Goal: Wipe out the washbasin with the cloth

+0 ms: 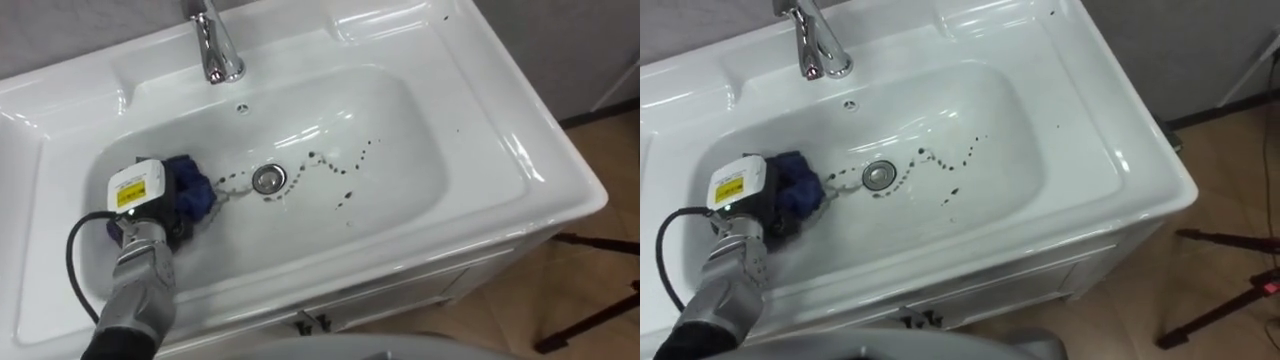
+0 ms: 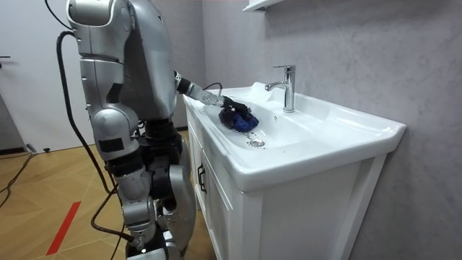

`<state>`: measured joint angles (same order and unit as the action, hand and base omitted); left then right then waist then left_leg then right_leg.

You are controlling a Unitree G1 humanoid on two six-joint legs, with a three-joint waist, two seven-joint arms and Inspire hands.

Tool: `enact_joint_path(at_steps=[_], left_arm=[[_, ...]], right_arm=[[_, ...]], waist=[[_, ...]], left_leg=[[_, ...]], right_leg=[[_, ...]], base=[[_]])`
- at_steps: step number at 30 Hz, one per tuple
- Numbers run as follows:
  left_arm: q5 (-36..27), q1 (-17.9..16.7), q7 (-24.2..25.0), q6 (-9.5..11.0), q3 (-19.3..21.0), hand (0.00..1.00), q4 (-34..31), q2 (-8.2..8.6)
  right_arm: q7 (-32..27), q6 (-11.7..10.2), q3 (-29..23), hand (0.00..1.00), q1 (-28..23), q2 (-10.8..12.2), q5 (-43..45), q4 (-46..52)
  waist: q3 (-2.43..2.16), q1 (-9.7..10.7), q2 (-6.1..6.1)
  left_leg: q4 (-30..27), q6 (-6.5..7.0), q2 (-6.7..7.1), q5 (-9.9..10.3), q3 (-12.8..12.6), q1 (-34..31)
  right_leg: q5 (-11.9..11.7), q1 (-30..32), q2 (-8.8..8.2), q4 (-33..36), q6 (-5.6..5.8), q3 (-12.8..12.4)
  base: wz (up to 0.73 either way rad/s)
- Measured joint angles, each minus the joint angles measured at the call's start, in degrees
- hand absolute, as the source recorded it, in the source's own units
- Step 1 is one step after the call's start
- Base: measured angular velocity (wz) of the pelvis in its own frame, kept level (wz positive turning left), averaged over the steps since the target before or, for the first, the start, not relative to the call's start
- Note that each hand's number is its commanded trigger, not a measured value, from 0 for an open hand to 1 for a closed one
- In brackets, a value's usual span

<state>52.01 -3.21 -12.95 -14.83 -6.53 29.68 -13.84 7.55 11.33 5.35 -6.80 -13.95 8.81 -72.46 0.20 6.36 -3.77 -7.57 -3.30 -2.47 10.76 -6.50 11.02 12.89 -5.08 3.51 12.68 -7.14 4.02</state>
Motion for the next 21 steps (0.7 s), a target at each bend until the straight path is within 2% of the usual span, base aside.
enact_joint_path(at_steps=[5, 7, 9, 14, 16, 18, 21], left_arm=[[-1.57, 1.73, -0.38, 0.08, 0.11, 1.00, 3.86, 0.31], [-3.03, 2.57, -0.66, 0.09, 0.28, 1.00, 5.16, 0.69], [-4.51, 3.51, -0.62, 0.32, 2.11, 1.00, 6.30, 1.71], [-12.88, 5.40, -0.36, 1.16, 3.30, 1.00, 9.03, 1.72], [-14.60, 6.79, -0.18, 1.23, 3.32, 1.00, 10.80, 1.84], [-15.85, 8.36, -0.01, 1.45, 2.98, 1.00, 12.47, 2.29], [-18.40, 8.76, 0.21, 1.99, 2.86, 1.00, 12.20, 2.90]], right_arm=[[-0.25, 0.32, 0.00, 0.00, -0.08, 0.24, 0.60, 1.13], [-0.10, 0.81, 0.12, 0.00, -0.23, 0.39, 0.61, 0.51], [0.56, 1.30, -0.35, 0.00, -0.74, 0.45, 0.90, 0.33], [1.35, 2.52, -1.57, 0.00, -1.68, 0.59, 1.22, 0.64], [1.31, 2.53, -1.58, 0.00, -1.64, 0.79, 0.95, 0.69], [1.16, 2.56, -1.58, 0.00, -1.58, 1.51, 1.05, 1.07], [1.21, 2.56, -1.58, 0.00, -1.33, 2.19, 1.51, 1.38]], waist=[[-0.08, -0.02, -0.12], [-0.09, 0.01, -0.13], [-0.10, 0.08, -0.10], [-0.15, 1.33, 0.02], [-0.22, 1.56, 0.24], [-0.40, 1.65, 0.96], [-0.43, 1.88, 1.82]], left_leg=[[-0.01, 0.01, -0.19, 0.01, -3.09, 0.73], [-0.01, 0.01, -0.18, 0.01, -3.07, 0.91], [-0.12, 0.02, -0.16, 0.01, -3.03, 0.79], [-0.13, 0.02, -0.24, 0.01, -3.85, 1.16], [-0.08, 0.02, -0.28, 0.01, -4.43, 1.46], [-0.04, 0.03, -0.28, 0.02, -4.54, 1.71], [-0.05, 0.11, -0.24, 0.07, -4.48, 1.83]], right_leg=[[0.00, -0.03, 0.31, 0.07, 0.00, -1.75], [-0.01, -0.06, 0.35, 0.29, -0.01, -1.97], [-0.01, 0.08, 0.37, 0.37, -0.01, -2.12], [0.00, 0.14, 0.38, 1.24, -0.02, -2.27], [0.00, 0.06, 0.38, 1.20, -0.02, -2.32], [0.00, -0.07, 0.40, 1.30, -0.02, -2.32], [-0.05, -0.02, 0.40, 1.39, 0.08, -2.42]], base=[[-0.19], [-0.07], [-0.04], [-0.02], [-0.03], [0.00], [0.00]])
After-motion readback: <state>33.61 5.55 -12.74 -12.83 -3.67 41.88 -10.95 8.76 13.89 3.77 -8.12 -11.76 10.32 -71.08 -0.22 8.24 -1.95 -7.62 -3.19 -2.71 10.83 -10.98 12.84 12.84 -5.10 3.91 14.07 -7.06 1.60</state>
